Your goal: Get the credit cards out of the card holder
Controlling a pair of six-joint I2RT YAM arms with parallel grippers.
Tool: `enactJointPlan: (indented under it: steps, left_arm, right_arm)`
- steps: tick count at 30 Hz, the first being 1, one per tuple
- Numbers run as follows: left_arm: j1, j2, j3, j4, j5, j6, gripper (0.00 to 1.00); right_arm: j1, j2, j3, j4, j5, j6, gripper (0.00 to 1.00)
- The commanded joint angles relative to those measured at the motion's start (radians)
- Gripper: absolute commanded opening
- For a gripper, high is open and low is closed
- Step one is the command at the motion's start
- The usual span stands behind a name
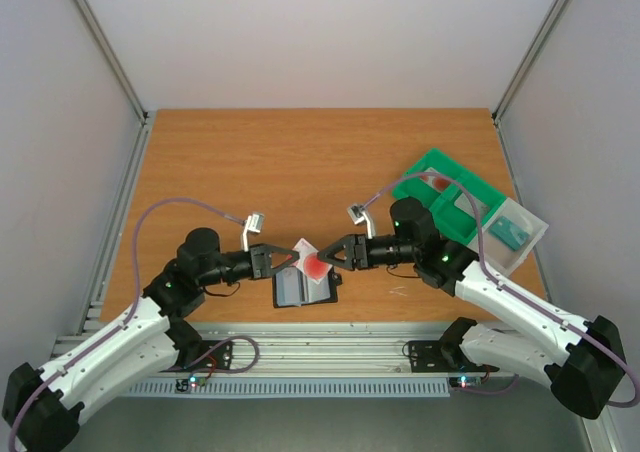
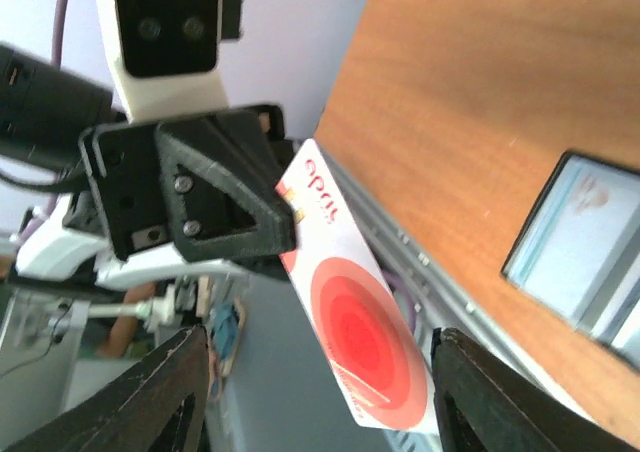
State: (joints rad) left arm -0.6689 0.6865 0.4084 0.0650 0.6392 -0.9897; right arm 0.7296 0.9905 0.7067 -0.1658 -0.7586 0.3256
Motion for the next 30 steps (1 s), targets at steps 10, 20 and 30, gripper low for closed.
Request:
enactJointPlan:
  steps: [10, 20, 30]
  left_arm:
    - [-0.003, -0.091, 0.003, 0.13, -0.364, -0.128, 0.0]
    - [-0.002, -0.12, -0.081, 0.264, -0.497, -0.261, 0.0]
    - [-0.003, -0.045, -0.072, 0.364, -0.485, -0.308, 0.0]
  right_arm:
    - [0.003, -0.015, -0.055, 0.279, 0.269, 0.301, 0.7]
    - [0.01, 0.027, -0.035, 0.392, 0.232, 0.341, 0.46]
    - [0.05, 0.097, -0.015, 0.432, 0.255, 0.366, 0.49]
